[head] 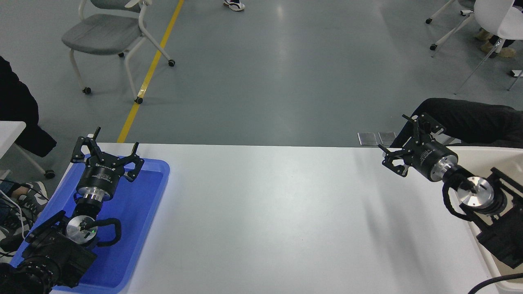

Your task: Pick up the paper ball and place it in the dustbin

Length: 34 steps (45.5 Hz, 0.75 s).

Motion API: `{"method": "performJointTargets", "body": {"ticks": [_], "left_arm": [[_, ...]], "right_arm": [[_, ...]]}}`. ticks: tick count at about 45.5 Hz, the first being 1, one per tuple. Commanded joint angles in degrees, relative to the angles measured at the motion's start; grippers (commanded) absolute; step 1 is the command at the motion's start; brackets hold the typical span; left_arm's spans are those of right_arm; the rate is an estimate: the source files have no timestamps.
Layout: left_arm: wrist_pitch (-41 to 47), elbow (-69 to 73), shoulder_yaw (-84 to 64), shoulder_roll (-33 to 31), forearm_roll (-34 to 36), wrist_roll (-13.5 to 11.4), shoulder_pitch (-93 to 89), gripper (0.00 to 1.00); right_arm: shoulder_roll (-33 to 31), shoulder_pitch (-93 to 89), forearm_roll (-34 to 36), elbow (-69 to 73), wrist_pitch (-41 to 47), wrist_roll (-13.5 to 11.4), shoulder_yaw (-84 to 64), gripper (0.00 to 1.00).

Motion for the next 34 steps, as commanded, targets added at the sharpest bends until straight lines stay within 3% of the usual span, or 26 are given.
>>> {"method": "performJointTargets", "body": {"ticks": [1, 34], "left_arm": [[0.0, -0.1, 0.0, 0.0, 0.0, 0.0, 0.0, 1.00], [0.0, 0.1, 0.0, 0.0, 0.0, 0.0, 0.0, 1.00]], "right_arm": [[2.7, -2.8, 3.5, -0.1, 5.4, 0.0, 0.8, 1.00], [3.5, -6.6, 4.7, -5.9, 10.4, 0.1, 1.5, 1.00]]}}
